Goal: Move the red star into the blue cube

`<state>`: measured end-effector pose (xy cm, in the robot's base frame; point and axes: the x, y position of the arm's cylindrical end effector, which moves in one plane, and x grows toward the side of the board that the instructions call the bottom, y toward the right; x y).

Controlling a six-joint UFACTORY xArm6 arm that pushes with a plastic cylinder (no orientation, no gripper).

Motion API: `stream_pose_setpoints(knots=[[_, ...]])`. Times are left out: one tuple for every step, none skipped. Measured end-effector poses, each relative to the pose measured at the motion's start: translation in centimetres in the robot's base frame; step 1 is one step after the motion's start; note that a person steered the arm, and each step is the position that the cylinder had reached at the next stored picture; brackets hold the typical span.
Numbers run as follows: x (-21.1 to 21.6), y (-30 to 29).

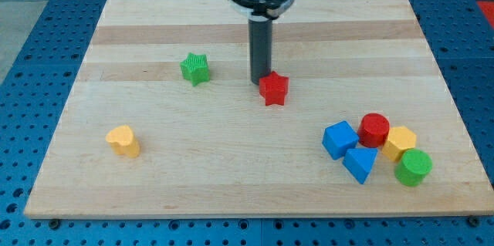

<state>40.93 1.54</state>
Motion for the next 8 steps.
stream_pose_setpoints(knots=[[0.0,1.9],[0.3,1.8],[0.3,-0.1],[0.5,-0.5],[1.9,0.2],[4.0,2.7],[5.7,4.6],[6.6,5.7]])
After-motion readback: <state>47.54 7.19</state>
